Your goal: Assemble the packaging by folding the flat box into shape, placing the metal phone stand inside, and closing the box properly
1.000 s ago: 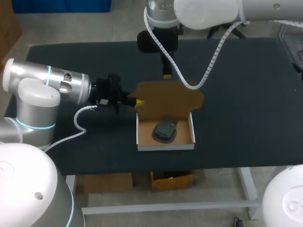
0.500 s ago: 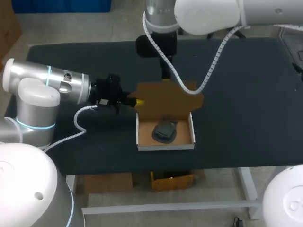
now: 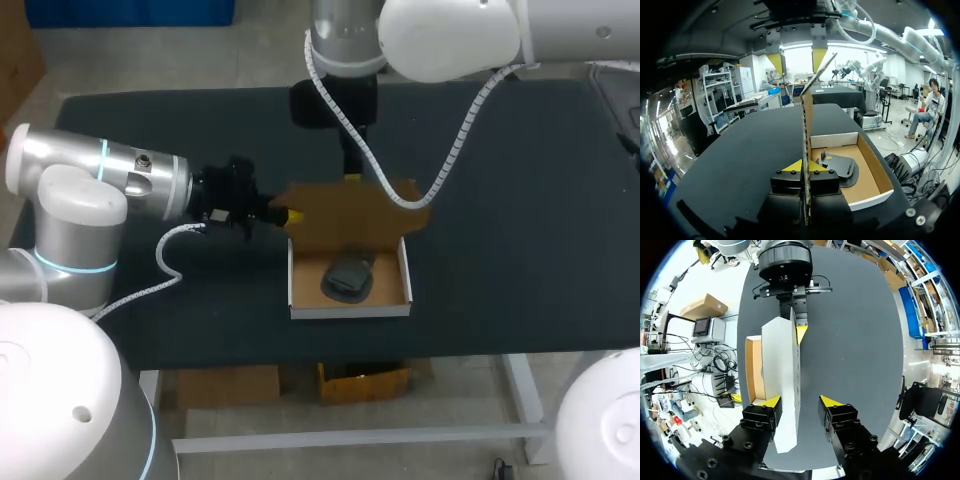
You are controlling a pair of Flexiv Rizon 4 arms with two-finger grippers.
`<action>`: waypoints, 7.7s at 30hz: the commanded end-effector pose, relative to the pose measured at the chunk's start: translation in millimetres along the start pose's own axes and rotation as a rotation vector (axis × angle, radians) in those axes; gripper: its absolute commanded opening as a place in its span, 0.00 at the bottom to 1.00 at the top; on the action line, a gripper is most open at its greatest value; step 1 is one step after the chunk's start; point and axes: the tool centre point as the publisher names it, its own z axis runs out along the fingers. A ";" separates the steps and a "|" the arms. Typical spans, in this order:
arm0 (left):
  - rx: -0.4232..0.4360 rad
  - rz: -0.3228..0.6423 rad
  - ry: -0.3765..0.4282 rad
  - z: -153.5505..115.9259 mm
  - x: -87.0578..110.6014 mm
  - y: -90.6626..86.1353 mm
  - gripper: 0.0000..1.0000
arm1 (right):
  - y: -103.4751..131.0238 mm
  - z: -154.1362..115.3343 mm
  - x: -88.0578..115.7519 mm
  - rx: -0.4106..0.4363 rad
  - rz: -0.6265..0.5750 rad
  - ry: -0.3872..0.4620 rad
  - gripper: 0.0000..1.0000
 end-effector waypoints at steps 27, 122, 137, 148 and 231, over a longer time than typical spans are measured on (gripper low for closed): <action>0.003 0.001 -0.003 0.4 0.3 0.6 0.00 | 3.9 18.9 9.8 -0.017 -0.030 0.043 0.46; 0.003 0.001 -0.003 0.4 0.3 0.6 0.00 | -16.9 -12.0 -7.6 -0.215 0.231 0.007 1.00; -0.002 0.098 -0.071 0.6 2.4 2.1 0.00 | -33.9 -10.0 -10.9 -0.189 0.402 0.057 1.00; -0.002 0.231 -0.132 -0.1 4.8 0.2 0.00 | -57.3 -1.5 -1.2 -0.247 0.694 0.137 1.00; 0.035 0.645 -0.249 5.1 30.8 35.2 0.00 | -71.6 69.6 57.7 0.038 1.600 0.669 1.00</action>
